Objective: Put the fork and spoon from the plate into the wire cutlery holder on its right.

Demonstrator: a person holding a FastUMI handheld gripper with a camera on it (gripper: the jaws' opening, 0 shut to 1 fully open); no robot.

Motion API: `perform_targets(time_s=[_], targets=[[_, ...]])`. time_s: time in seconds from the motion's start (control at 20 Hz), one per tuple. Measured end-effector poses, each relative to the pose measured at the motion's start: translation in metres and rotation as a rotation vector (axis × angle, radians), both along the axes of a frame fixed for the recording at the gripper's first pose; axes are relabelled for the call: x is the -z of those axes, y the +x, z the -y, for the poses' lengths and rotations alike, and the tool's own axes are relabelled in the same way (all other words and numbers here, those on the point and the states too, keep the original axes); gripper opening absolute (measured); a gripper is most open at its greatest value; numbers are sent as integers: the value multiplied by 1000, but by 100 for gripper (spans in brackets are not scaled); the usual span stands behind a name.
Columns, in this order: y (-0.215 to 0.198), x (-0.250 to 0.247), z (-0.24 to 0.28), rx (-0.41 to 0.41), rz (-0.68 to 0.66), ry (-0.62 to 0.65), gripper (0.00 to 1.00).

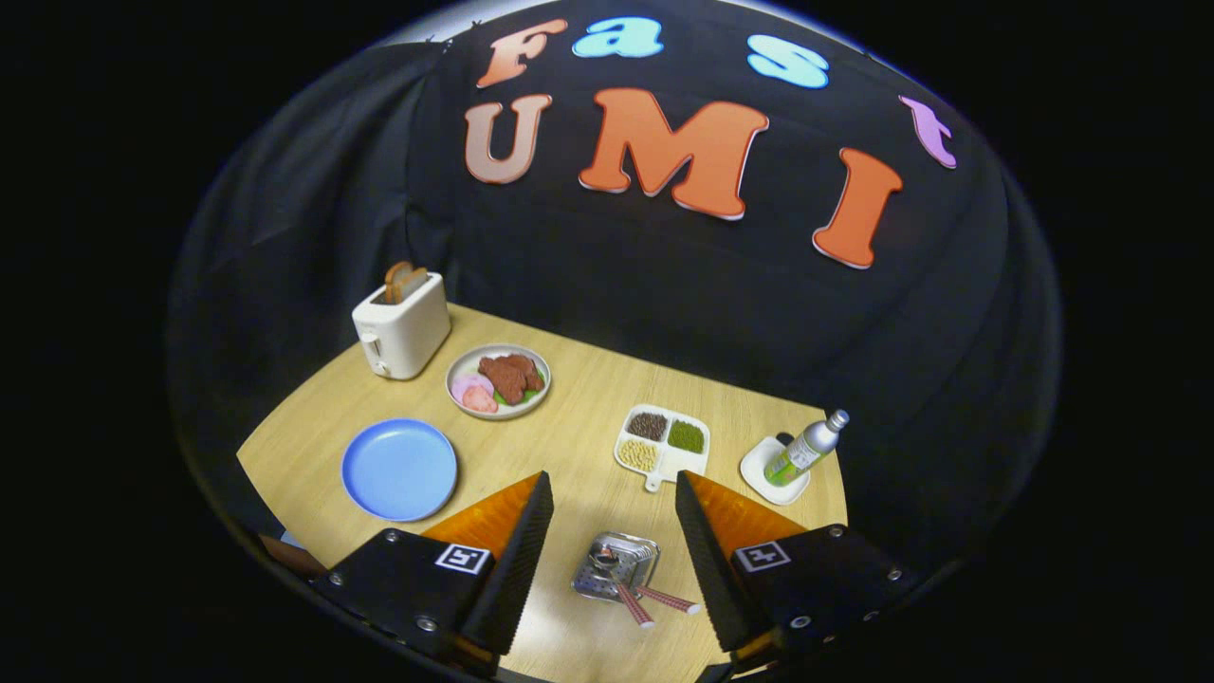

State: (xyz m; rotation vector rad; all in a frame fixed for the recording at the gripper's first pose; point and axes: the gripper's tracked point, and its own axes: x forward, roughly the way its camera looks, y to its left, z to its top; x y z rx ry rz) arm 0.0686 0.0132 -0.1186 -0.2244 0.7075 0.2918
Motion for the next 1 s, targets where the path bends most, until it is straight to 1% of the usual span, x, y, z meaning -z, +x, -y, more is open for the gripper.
perform_targets(time_s=[0.1, 0.2, 0.3, 0.5, 0.6, 0.7, 0.8, 1.0], targets=[[-4, -18, -4, 12, 89, 15, 86], [-7, -33, -9, 42, 164, 39, 91], [-12, -46, -15, 47, 236, 65, 93], [-22, -59, -22, 59, 362, 72, 98], [-25, -61, -27, 69, 399, 119, 98], [-23, -65, -22, 106, 457, 160, 98], [-21, -68, -14, 129, 512, 164, 98], [-23, -73, -12, 129, 613, 150, 98]])
